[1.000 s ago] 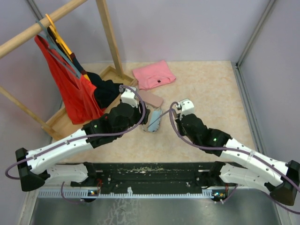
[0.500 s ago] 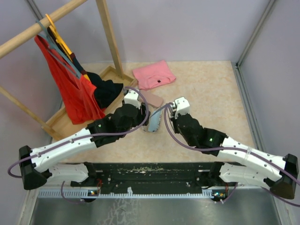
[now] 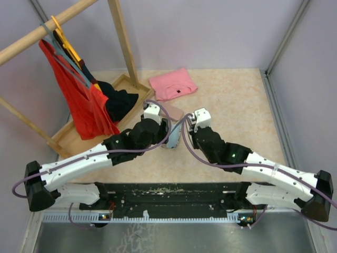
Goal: Organize the sunglasses
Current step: Fold the sunglasses at the center of the board.
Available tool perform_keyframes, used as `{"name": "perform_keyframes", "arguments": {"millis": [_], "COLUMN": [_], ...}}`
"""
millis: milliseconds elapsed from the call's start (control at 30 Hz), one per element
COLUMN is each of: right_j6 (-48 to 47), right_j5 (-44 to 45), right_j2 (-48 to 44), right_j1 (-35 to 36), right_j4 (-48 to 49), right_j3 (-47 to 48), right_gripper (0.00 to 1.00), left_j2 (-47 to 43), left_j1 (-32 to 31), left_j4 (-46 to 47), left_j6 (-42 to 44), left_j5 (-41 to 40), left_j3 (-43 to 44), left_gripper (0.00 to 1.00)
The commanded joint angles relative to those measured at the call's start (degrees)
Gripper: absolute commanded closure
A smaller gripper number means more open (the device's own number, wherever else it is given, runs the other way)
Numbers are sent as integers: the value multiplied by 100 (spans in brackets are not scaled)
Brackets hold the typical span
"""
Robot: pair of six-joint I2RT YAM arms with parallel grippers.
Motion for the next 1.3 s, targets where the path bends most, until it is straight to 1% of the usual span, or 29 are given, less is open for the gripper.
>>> {"name": "perform_keyframes", "arguments": {"millis": [0,433,833,1267], "right_j6": [217,896,1787,2103], "right_j5": [17,-74,-296,-613], "right_j2": [167,480,471,538], "right_j1": [88,106,123,150], "right_j4": [302,339,333,546], "right_j3": [450,536,527,485], "right_gripper": [100,100,100,100], "left_j2": [138,525,727,824], "left_j1": [4,-1,-8,-24], "left_j4": [217,451,722,863], "left_j6": [-40,-87,-183,-182], "left_j5": [211,605,970,1127], "left_j3": [-48,91,76,76], "left_gripper": [38,39,39,40]}}
